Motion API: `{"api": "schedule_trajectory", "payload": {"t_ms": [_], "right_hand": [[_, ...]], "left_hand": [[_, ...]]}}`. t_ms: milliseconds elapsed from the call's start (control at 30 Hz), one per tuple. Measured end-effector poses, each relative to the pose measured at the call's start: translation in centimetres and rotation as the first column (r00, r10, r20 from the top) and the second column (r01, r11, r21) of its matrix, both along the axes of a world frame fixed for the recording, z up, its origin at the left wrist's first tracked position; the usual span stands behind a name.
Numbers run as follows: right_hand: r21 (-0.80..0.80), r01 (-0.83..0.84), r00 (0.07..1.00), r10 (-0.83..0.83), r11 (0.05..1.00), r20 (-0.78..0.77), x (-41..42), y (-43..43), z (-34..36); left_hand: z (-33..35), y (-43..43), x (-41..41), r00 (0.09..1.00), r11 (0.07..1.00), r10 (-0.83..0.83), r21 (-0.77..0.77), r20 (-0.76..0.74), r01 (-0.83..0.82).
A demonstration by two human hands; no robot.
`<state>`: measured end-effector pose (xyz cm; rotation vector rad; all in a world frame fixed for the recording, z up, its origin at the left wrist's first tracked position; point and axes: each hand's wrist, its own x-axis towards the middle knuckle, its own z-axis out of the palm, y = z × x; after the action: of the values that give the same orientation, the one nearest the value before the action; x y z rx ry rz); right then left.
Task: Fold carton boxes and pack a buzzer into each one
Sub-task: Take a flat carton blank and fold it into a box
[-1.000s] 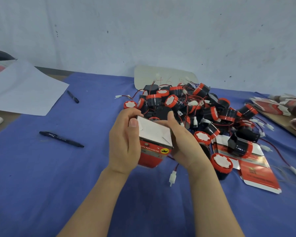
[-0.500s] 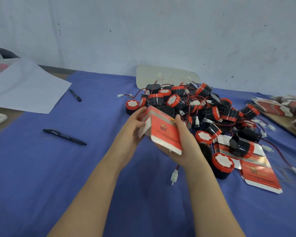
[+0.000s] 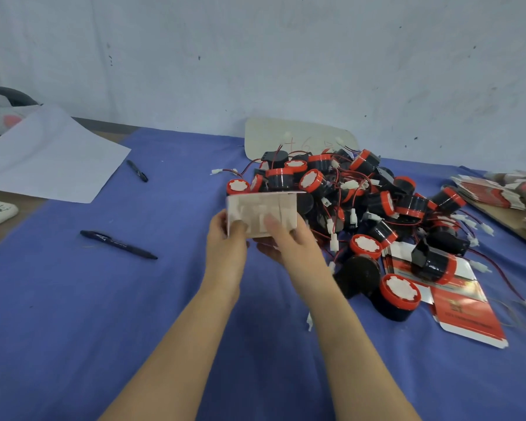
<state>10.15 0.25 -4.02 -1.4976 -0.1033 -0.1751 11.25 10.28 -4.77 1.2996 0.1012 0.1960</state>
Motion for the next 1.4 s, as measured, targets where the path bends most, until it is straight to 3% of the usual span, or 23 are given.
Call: {"api": "schedule_trajectory", "payload": {"t_ms": [67, 200, 333, 567, 633, 700, 833, 900, 1033, 1100, 1233, 1300, 1400], "right_hand": [[-0.116, 0.193, 0.980, -0.186, 0.974, 0.070, 0.4, 0.8, -1.0], [0.023, 0.367, 0.928, -0.368, 0.930, 0.051, 0.7, 1.7, -1.7], [0.228, 0.392, 0.915, -0.404, 0.891, 0.004, 0.4, 2.6, -2.4], [0.255, 0.456, 0.889, -0.423, 0.853, -0.174, 0.7, 2.7, -3.1], [0.127, 0.437, 0.897, -0.419, 0.891, -0.143, 1.1, 2.4, -2.9], [-0.132, 0.345, 0.935, -0.353, 0.929, -0.042, 1.2, 2.2, -2.6], [-0.423, 0.138, 0.990, -0.127, 0.895, 0.054, 0.4, 1.8, -2.4], [-0.532, 0.214, 0.977, -0.170, 0.819, 0.132, 0.0, 1.3, -1.9], [-0.595, 0.523, 0.851, -0.413, 0.611, 0.323, -0.6, -2.0, 0.8], [-0.706, 0.516, 0.821, -0.514, 0.485, 0.247, -1.3, -5.0, 2.1], [-0.913, 0.134, 0.823, -0.556, 0.386, -0.114, -3.1, -8.5, 3.0], [-0.945, -0.013, 0.844, -0.503, 0.327, -0.186, -3.0, -8.4, 2.7], [-0.942, -0.042, 0.861, -0.466, 0.333, -0.203, -2.7, -8.4, 2.6]], "left_hand": [[-0.1, -0.4, -0.2, 0.999, 0.996, 0.043, -0.074, -0.028, -0.045], [-0.4, -1.2, -0.9, 0.985, 0.984, 0.165, -0.076, 0.045, -0.162], [-0.7, -1.9, -1.3, 0.964, 0.974, 0.226, -0.029, 0.138, -0.224], [-1.7, -2.2, -0.9, 0.946, 0.965, 0.245, 0.039, 0.211, -0.258], [-1.7, -1.8, -0.7, 0.946, 0.962, 0.258, 0.034, 0.196, -0.269], [-1.6, -1.0, 0.0, 0.946, 0.953, 0.301, -0.009, 0.121, -0.302], [-1.5, 2.0, 1.6, 0.944, 0.933, 0.321, -0.147, -0.073, -0.329], [-1.6, 3.1, 2.1, 0.953, 0.955, 0.285, -0.056, -0.099, -0.291], [-1.8, 2.9, 2.0, 0.977, 0.937, 0.201, 0.306, -0.070, -0.170], [-1.8, 2.3, 1.8, 0.990, 0.906, 0.143, 0.402, -0.003, -0.130], [-1.8, 2.0, 1.7, 0.985, 0.796, 0.050, 0.589, 0.166, -0.139], [-1.7, 1.9, 1.4, 0.979, 0.802, 0.053, 0.576, 0.196, -0.158], [-1.8, 1.6, 1.2, 0.980, 0.858, 0.058, 0.492, 0.191, -0.147]]}}
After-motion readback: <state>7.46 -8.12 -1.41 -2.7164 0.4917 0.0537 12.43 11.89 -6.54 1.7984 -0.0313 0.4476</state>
